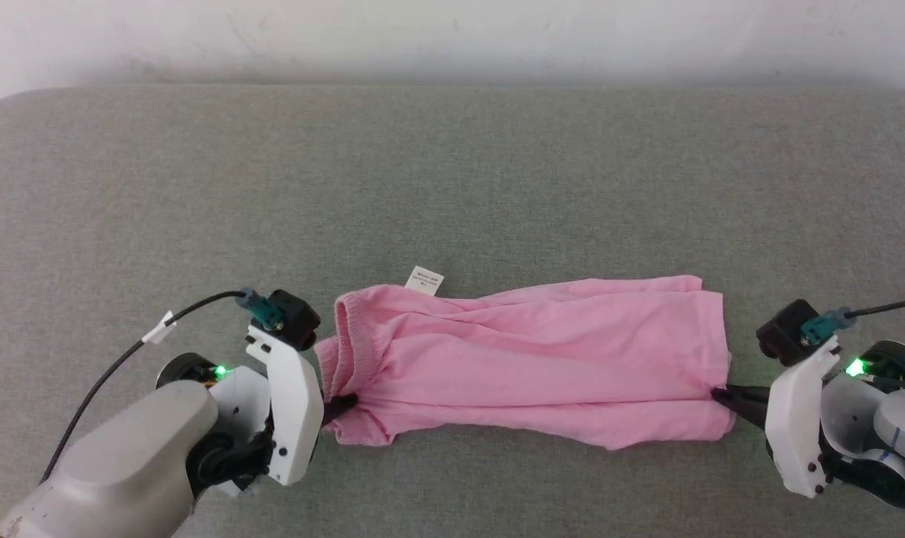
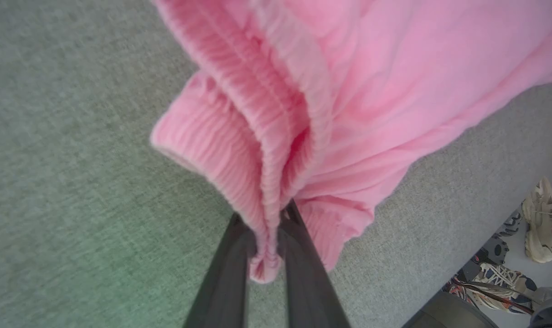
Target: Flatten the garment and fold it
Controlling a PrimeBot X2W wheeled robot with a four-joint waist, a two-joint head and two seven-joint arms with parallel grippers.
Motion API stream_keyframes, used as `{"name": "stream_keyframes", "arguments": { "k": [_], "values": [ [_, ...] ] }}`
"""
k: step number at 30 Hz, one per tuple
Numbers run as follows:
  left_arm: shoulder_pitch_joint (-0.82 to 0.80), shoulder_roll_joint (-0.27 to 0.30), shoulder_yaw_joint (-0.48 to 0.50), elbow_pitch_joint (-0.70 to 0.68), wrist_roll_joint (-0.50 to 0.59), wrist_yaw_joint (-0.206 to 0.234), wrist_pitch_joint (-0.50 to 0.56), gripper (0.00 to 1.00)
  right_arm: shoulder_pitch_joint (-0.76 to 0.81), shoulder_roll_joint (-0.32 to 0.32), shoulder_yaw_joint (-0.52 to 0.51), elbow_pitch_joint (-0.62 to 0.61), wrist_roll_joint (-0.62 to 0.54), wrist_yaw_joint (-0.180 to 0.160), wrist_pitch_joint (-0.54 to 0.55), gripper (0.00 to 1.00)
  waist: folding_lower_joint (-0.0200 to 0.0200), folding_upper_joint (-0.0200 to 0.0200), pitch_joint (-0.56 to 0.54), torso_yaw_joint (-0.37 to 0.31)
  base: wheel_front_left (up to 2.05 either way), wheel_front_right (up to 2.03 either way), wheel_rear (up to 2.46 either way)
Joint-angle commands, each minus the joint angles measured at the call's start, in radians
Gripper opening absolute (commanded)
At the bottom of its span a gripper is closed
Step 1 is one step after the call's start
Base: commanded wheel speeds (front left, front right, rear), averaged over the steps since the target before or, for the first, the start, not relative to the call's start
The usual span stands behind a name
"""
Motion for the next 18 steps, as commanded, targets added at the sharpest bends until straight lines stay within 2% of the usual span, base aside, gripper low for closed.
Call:
{"name": "stream_keyframes", "arguments": {
  "k": [1, 2, 3, 4, 8, 11, 14, 18],
  "values": [
    [0.018, -0.012, -0.009, 0.017, 0.018, 0.003, -0.014, 0.00, 0.018, 0.016, -0.001, 0.017, -0.007, -0.001, 0.000, 0.00, 0.0000, 0.0000, 0.006, -0.006, 0.00, 0.00, 0.00],
    [0.018, -0.017, -0.010, 0.029, 0.030, 0.004, -0.033, 0.03, 0.020, 0.027, -0.007, 0.034, -0.014, -0.001, -0.005, 0.02, 0.0000, 0.0000, 0.004, -0.006, 0.00, 0.00, 0.00],
    [0.017, -0.020, -0.015, 0.041, 0.045, 0.004, -0.049, 0.74, 0.020, 0.035, -0.012, 0.052, -0.027, -0.001, -0.008, 0.42, 0.0000, 0.0000, -0.002, -0.006, 0.00, 0.00, 0.00],
    [0.017, -0.019, -0.019, 0.047, 0.061, 0.003, -0.066, 1.00, 0.019, 0.043, -0.020, 0.062, -0.037, -0.001, -0.015, 1.00, 0.0000, 0.0000, -0.010, -0.006, 0.00, 0.00, 0.00],
    [0.017, 0.005, 0.005, 0.020, 0.126, 0.015, -0.210, 1.00, 0.012, 0.039, -0.066, 0.047, -0.069, -0.001, -0.046, 1.00, 0.0000, 0.0000, -0.049, -0.009, 0.00, 0.00, 0.00],
    [0.035, 0.020, 0.047, -0.031, 0.147, 0.052, -0.333, 1.00, 0.005, 0.001, -0.107, 0.000, -0.089, -0.001, -0.040, 1.00, 0.0000, 0.0000, -0.074, -0.005, 0.00, 0.00, 0.00],
    [0.041, 0.050, 0.085, -0.101, 0.213, 0.135, -0.452, 1.00, -0.009, -0.043, -0.159, -0.052, -0.113, -0.001, -0.013, 1.00, 0.0000, 0.0000, -0.090, 0.003, 0.00, 0.00, 0.00],
    [0.055, 0.082, 0.143, -0.190, 0.325, 0.304, -0.624, 1.00, -0.021, -0.086, -0.216, -0.107, -0.142, -0.001, 0.075, 1.00, 0.0000, 0.0000, -0.095, 0.022, 0.00, 0.00, 0.00]
  ]
}}
